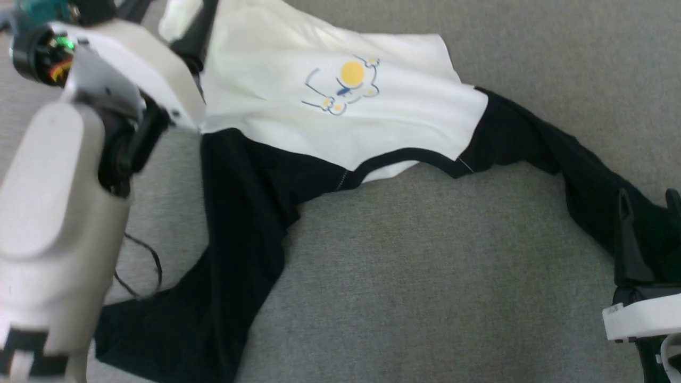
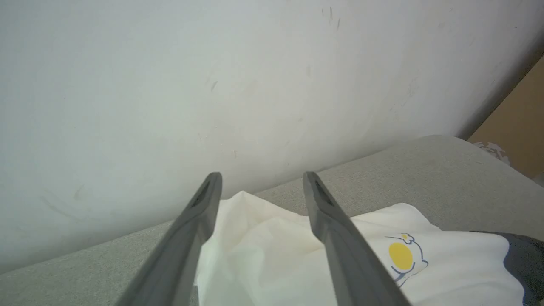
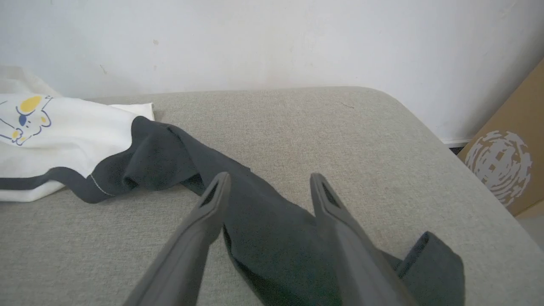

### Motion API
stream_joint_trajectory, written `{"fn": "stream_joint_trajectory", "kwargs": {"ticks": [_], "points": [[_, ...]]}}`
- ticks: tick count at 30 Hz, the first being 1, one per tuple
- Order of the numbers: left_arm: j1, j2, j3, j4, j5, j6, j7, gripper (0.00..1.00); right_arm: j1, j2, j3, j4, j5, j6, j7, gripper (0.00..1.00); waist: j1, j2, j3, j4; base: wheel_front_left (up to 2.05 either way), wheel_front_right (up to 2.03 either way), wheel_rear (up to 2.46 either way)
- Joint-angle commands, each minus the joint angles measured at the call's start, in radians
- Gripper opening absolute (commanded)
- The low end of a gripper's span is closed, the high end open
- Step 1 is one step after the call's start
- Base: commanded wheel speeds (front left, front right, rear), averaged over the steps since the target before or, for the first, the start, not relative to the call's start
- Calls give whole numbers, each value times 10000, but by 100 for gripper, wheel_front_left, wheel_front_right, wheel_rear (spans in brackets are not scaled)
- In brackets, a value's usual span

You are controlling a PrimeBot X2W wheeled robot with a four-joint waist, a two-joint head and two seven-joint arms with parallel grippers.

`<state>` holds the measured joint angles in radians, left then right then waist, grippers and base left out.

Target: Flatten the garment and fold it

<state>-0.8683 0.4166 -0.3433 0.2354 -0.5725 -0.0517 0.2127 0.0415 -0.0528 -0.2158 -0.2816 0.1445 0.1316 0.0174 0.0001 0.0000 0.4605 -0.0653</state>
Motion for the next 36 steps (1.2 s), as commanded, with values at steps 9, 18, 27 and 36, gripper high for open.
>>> {"fn": "stream_joint_trajectory", "kwargs": {"ticks": [9,18,27,36], "points": [[5166,709,-54,-4494,-266,1768,920,100,576,26,-53,69,60,-9,99,100,-1,0,-1661,986,0,0,0],[8157,714,-925,-5026,47,2828,1365,100,591,26,-1,-259,-12,-9,317,100,-1,0,-1415,1229,0,0,0],[7785,157,-1501,-4103,-266,2513,1674,0,473,26,29,-437,-111,-9,484,100,-1,0,-1193,1153,0,0,0],[7872,240,-53,-5262,-1133,3110,1396,0,504,26,-80,-352,-36,-9,503,100,-1,0,-1499,1186,0,0,0]]}}
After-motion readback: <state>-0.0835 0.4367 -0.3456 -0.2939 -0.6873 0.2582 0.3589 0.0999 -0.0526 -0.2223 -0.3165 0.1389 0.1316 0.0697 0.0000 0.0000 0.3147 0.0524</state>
